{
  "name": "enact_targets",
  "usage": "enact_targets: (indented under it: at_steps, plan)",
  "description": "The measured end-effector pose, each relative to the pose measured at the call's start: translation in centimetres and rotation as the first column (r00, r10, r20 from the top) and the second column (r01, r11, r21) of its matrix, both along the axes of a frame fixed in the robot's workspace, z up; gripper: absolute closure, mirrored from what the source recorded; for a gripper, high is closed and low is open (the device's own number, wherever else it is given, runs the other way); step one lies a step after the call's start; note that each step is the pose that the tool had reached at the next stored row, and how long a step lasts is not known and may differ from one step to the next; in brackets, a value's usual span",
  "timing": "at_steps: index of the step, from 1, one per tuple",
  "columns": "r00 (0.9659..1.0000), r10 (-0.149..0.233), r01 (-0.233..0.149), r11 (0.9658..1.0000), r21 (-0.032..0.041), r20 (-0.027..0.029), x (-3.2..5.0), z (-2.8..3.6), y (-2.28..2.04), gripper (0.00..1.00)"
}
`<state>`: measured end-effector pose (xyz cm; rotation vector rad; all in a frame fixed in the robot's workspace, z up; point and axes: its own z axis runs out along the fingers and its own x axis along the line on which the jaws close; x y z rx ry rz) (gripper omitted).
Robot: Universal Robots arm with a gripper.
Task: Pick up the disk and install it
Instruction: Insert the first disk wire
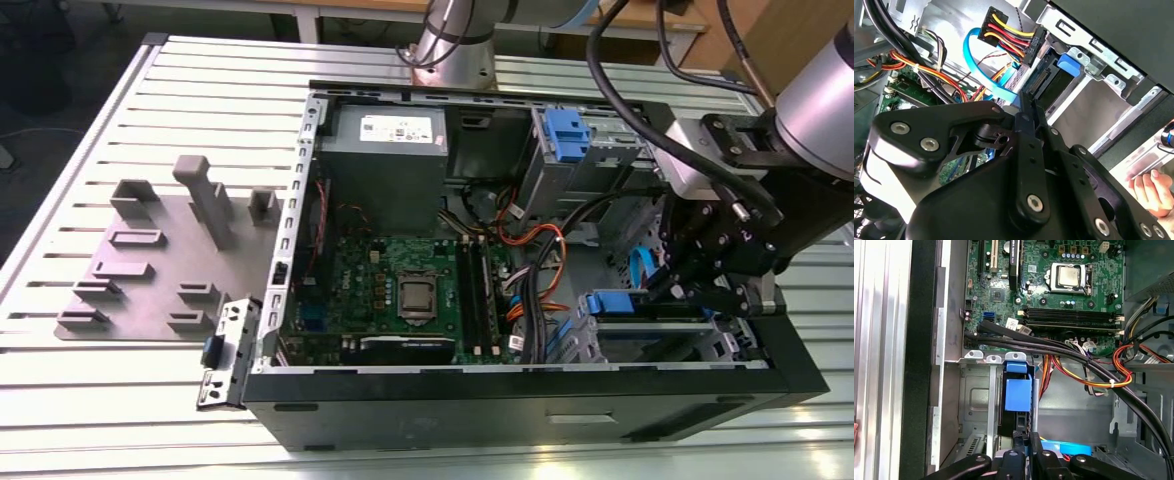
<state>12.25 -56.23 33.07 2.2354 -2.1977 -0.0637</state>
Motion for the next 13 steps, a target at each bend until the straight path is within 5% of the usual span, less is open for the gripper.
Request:
enact_targets:
  at_steps: [6,9,11,13]
  plan:
    - [1.0,0.0,0.0,1.0,0.0004,0.0001,0.01,-0.04,0.0,0.83]
    - [1.0,0.0,0.0,1.0,0.0003,0.0,0.0,-0.03,0.0,0.71]
    - [1.0,0.0,0.0,1.0,0.0,0.0,0.0,-0.01,0.0,0.71]
    - [1.0,0.0,0.0,1.0,0.0003,0.0,0.0,0.47,0.0,0.71]
